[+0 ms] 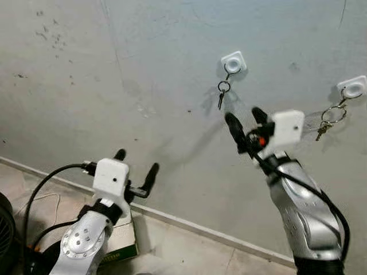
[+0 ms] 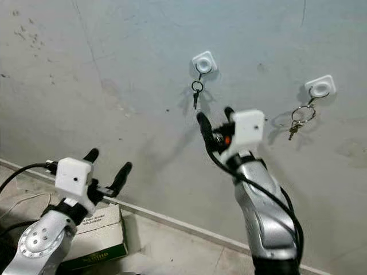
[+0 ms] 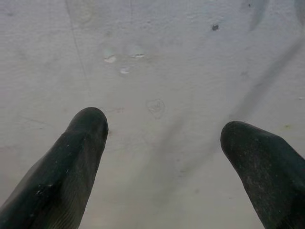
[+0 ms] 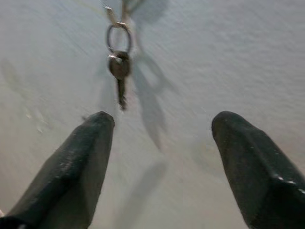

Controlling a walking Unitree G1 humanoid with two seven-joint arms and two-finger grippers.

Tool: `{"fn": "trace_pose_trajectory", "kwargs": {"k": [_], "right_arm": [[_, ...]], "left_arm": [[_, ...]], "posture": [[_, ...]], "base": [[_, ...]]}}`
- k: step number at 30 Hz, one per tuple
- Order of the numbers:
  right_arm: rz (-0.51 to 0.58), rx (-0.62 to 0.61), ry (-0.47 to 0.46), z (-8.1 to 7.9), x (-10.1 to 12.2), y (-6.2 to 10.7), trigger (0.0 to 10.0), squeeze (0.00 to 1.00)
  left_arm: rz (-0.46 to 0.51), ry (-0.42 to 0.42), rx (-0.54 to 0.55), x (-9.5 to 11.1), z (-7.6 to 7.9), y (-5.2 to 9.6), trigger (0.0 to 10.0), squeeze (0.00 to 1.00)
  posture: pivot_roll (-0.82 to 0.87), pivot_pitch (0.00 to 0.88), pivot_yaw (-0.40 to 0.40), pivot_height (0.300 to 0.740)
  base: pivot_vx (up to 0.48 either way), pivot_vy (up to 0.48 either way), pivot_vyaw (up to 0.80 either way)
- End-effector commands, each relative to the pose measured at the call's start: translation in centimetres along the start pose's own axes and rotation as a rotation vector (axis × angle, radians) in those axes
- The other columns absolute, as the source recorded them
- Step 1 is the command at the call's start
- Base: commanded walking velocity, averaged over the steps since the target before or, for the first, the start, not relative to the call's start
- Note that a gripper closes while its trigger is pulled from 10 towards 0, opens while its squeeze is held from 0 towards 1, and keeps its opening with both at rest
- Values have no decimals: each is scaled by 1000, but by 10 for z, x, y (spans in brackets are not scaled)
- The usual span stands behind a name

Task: Hang keys on a hook

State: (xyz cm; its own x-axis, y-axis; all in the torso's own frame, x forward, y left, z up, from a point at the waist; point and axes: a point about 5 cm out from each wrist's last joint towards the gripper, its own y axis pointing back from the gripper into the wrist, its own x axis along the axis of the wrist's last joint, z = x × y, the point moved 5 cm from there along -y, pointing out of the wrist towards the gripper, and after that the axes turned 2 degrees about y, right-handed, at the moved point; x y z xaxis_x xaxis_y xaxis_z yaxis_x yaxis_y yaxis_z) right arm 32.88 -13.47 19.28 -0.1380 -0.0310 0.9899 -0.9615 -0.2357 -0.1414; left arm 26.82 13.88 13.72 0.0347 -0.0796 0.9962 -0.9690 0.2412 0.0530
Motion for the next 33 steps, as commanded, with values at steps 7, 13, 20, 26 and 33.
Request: {"fn": "trace_pose_trajectory", "kwargs": {"k": [7,13,20,26,33], "right_arm": [[-69,-118,70,20,-11,32,10000,1000],[-164,-192,114,34,-33,52,10000,0],[-226,-202,96,36,-46,58,10000,0],[-253,-212,73,37,-52,60,10000,0],[-240,-198,32,34,-50,53,10000,0]], "left_arm": [[-42,-31,129,-8,-20,12,10000,0],[-51,-16,140,-12,-20,12,10000,0],[-68,0,135,-14,-20,9,10000,0],[-69,17,131,-14,-20,8,10000,0],[-69,5,117,-13,-17,5,10000,0]], "posture": [[148,16,-11,740],[132,12,-16,740],[127,13,-15,740],[124,21,-13,740],[122,26,-15,740]], "base": [[0,0,0],[0,0,0],[0,0,-457],[0,0,-800],[0,0,-514]]}}
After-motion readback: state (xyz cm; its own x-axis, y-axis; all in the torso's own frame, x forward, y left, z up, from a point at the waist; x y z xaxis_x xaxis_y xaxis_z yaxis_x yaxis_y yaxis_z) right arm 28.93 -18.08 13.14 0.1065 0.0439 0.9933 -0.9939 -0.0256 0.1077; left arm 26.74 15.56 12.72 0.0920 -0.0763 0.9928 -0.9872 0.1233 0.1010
